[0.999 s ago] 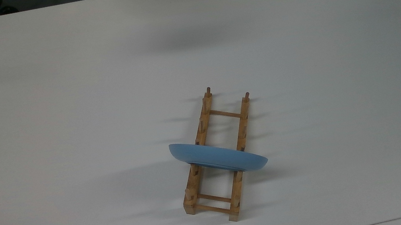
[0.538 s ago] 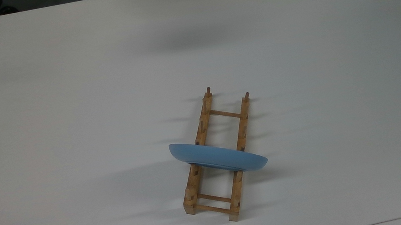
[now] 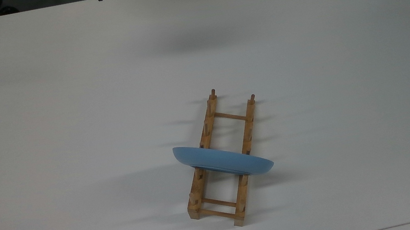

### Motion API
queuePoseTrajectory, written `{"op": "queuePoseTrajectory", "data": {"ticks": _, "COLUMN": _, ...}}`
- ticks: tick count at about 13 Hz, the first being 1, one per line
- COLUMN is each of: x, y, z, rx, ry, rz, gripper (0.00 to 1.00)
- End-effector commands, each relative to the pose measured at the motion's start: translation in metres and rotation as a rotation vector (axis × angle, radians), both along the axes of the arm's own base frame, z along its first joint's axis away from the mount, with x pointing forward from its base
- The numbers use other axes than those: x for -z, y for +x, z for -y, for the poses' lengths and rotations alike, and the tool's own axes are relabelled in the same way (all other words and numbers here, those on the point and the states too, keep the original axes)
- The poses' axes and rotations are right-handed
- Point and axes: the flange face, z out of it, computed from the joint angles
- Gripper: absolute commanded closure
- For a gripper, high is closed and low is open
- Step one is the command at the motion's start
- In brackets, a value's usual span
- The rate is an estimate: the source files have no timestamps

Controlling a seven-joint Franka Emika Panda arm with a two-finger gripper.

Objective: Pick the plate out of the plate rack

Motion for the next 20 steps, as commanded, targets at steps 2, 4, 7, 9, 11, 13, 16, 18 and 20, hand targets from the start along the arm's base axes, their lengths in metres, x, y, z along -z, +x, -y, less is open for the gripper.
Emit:
{"op": "queuePoseTrajectory", "data": {"ticks": 2, "x": 0.005, "y": -0.004, "z": -0.002, "rx": -0.169, "ry": -0.004, "rz": 0.0, "gripper": 0.0}}
{"op": "queuePoseTrajectory", "data": {"ticks": 4, "x": 0.007, "y": -0.008, "z": 0.005, "rx": -0.273, "ry": -0.01, "rz": -0.024, "gripper": 0.0}}
{"op": "queuePoseTrajectory", "data": {"ticks": 7, "x": 0.01, "y": -0.008, "z": 0.01, "rx": -0.367, "ry": -0.027, "rz": -0.033, "gripper": 0.0}}
{"op": "queuePoseTrajectory", "data": {"ticks": 9, "x": 0.009, "y": 0.008, "z": 0.012, "rx": -0.452, "ry": -0.128, "rz": 0.026, "gripper": 0.0}}
{"op": "queuePoseTrajectory", "data": {"ticks": 11, "x": 0.001, "y": 0.031, "z": 0.01, "rx": -0.476, "ry": -0.172, "rz": 0.167, "gripper": 0.0}}
{"op": "queuePoseTrajectory", "data": {"ticks": 13, "x": -0.003, "y": 0.061, "z": -0.006, "rx": -0.444, "ry": -0.206, "rz": 0.361, "gripper": 0.0}}
{"op": "queuePoseTrajectory", "data": {"ticks": 16, "x": 0.019, "y": 0.095, "z": -0.064, "rx": -0.344, "ry": -0.246, "rz": 0.521, "gripper": 0.0}}
{"op": "queuePoseTrajectory", "data": {"ticks": 18, "x": 0.051, "y": 0.114, "z": -0.099, "rx": -0.261, "ry": -0.301, "rz": 0.597, "gripper": 0.0}}
{"op": "queuePoseTrajectory", "data": {"ticks": 20, "x": 0.108, "y": 0.134, "z": -0.133, "rx": -0.239, "ry": -0.392, "rz": 0.647, "gripper": 0.0}}
